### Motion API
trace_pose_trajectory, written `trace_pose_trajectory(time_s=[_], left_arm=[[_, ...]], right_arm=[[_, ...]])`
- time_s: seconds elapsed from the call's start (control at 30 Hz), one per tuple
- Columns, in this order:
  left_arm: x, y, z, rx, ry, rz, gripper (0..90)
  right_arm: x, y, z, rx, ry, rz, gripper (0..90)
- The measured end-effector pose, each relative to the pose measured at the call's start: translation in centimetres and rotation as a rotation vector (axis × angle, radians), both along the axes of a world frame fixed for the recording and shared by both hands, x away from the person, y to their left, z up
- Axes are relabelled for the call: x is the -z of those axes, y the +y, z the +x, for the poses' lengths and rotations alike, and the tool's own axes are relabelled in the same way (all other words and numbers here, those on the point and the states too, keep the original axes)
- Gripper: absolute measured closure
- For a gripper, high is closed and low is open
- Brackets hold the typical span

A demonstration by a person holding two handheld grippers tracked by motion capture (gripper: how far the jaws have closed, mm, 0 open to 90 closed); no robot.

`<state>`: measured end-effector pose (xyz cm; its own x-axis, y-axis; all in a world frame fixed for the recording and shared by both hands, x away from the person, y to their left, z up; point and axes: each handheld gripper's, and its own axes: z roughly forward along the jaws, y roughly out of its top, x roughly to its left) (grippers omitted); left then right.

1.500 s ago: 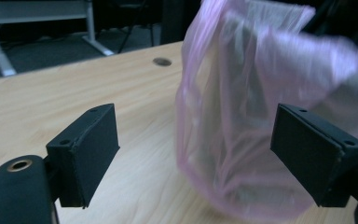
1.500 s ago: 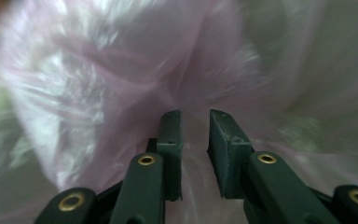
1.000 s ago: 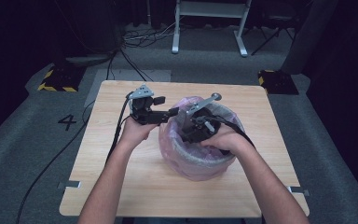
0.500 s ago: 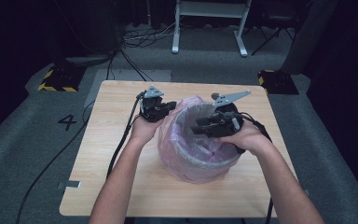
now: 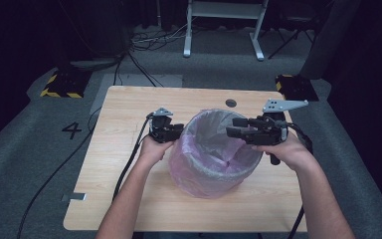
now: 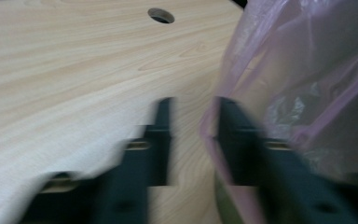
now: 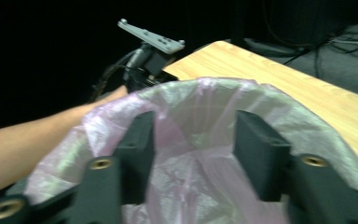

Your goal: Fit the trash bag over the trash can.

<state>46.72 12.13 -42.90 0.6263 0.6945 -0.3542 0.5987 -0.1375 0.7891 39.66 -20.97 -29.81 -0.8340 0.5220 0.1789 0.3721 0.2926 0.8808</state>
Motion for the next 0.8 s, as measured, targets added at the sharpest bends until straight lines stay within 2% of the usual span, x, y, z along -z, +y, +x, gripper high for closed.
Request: trace_pose_trajectory(time_s=[0.03, 0.07, 0.13, 0.2, 0.3, 0.4, 0.43, 0.5, 0.7, 0.8], left_arm=[[-0.1, 0.3, -0.1, -0.006, -0.009, -0.008, 34.3], [-0.2, 0.5, -0.3, -0.009, -0.016, -0.015, 28.7], [-0.5, 1.0, -0.7, -0.03, -0.041, 0.011, 21.3], [-0.8, 1.7, -1.2, -0.059, -0.075, 0.041, 16.1], [-1.0, 2.8, -2.0, -0.1, -0.101, 0.045, 15.3], [-1.0, 3.8, -3.1, -0.126, -0.133, 0.085, 13.6], [-1.0, 4.1, -3.3, -0.127, -0.136, 0.084, 12.9], [-0.8, 4.8, -4.2, -0.143, -0.146, 0.091, 11.9], [0.2, 6.4, -7.0, -0.153, -0.171, 0.142, 9.5], [0.5, 7.0, -8.2, -0.159, -0.18, 0.135, 9.1]], right_arm=[[0.1, -0.1, 0.1, 0.023, 0.002, -0.014, 28.8], [0.2, -0.3, 0.1, 0.024, 0.003, -0.02, 23.9], [0.2, -0.6, 0.0, 0.035, -0.015, -0.014, 14.2], [0.1, -1.1, -0.2, 0.039, -0.026, -0.016, 14.7], [-0.2, -2.3, -0.9, 0.082, -0.077, 0.002, 14.8], [0.0, -3.5, -1.8, 0.131, -0.131, -0.022, 15.0], [0.2, -4.1, -2.2, 0.153, -0.146, -0.029, 15.2], [0.7, -4.9, -2.8, 0.181, -0.15, -0.046, 14.8], [2.8, -7.8, -4.5, 0.264, -0.151, -0.036, 14.5], [3.8, -9.0, -5.0, 0.292, -0.135, -0.023, 14.2]])
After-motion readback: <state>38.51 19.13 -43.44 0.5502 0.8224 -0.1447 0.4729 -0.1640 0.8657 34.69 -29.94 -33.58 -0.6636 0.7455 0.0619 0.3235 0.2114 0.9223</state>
